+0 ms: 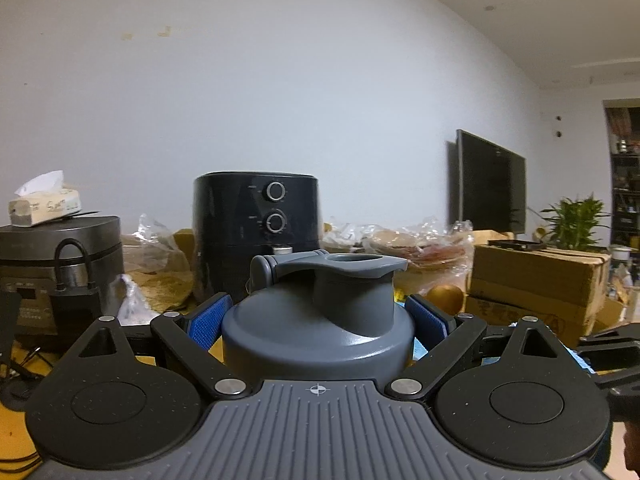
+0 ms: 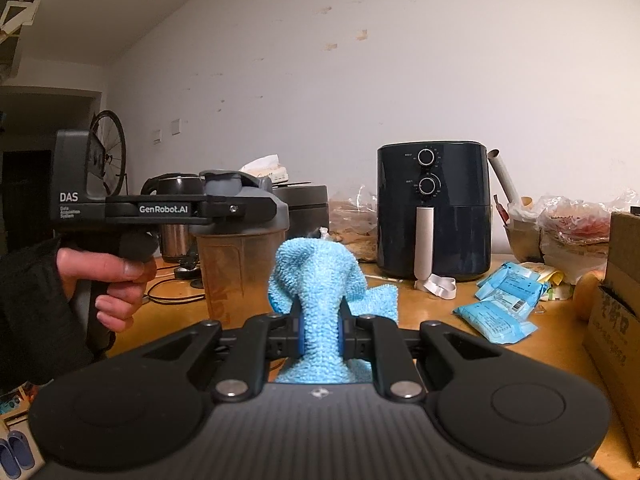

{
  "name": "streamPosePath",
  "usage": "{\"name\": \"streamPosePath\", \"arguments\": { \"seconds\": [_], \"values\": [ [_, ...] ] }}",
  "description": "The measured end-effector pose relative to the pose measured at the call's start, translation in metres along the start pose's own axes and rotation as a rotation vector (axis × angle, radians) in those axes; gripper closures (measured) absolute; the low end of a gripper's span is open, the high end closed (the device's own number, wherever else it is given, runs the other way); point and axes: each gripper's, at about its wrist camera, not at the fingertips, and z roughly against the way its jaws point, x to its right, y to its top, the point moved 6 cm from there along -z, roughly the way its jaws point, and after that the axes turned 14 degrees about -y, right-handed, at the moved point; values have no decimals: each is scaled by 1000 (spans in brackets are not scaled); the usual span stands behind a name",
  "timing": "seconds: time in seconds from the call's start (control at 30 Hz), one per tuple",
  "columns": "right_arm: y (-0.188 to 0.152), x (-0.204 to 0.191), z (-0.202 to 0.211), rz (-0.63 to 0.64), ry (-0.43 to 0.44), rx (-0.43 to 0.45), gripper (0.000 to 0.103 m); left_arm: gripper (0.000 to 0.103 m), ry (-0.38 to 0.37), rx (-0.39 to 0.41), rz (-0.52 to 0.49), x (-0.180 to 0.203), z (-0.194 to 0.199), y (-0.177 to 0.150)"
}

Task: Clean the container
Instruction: 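Lift the cloth with the right gripper toward the raised shaker bottle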

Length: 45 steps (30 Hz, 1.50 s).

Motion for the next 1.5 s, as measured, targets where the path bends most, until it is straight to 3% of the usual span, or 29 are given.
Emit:
{"name": "streamPosePath", "arguments": {
  "seconds": [0.73, 1.5],
  "values": [
    [-3, -1, 8, -16, 50, 13, 96, 9, -333, -37, -31, -20, -6, -4],
    [-1, -24, -11, -10, 114, 32, 96, 9, -338, -55, -33, -19, -10, -2]
  ]
}}
